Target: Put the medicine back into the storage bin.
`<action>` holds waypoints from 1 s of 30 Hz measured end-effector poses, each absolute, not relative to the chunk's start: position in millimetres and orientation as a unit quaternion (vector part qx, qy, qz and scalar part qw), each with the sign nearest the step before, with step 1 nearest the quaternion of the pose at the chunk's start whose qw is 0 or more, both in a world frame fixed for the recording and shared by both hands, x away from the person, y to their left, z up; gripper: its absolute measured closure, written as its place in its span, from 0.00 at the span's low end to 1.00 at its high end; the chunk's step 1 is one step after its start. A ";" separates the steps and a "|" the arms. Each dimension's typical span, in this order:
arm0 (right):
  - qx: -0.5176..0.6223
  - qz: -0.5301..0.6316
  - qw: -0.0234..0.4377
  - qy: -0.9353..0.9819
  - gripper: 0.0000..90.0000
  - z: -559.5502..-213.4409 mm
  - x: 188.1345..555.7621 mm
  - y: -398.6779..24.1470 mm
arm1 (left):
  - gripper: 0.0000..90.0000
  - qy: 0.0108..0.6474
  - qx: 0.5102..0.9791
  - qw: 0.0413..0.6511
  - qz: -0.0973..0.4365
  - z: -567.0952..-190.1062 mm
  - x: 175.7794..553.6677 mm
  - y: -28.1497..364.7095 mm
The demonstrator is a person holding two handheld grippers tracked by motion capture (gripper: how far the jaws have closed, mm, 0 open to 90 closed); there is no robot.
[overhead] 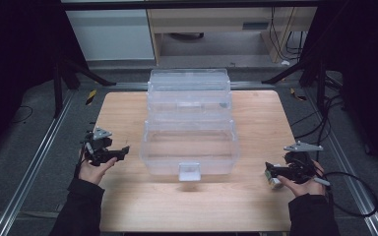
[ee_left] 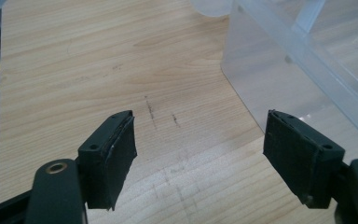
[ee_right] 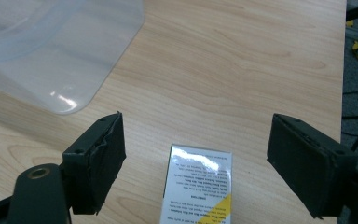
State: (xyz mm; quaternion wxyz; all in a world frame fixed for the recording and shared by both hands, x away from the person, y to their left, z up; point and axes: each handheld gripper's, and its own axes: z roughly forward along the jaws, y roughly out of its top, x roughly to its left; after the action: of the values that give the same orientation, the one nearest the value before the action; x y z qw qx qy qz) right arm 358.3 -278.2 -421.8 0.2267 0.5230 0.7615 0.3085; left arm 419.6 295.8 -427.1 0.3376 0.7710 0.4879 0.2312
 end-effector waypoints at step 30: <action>0.550 0.178 0.144 0.803 0.38 -459.2 375.1 -276.9 | 0.29 0.490 0.784 0.315 0.215 -441.6 415.0 297.2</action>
State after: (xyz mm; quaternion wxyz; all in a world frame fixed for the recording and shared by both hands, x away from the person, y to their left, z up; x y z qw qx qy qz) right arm 375.1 -276.9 -459.2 0.1438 0.5498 0.8032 0.1783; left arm 415.0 297.2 -441.6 0.3153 0.7836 0.4904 0.2147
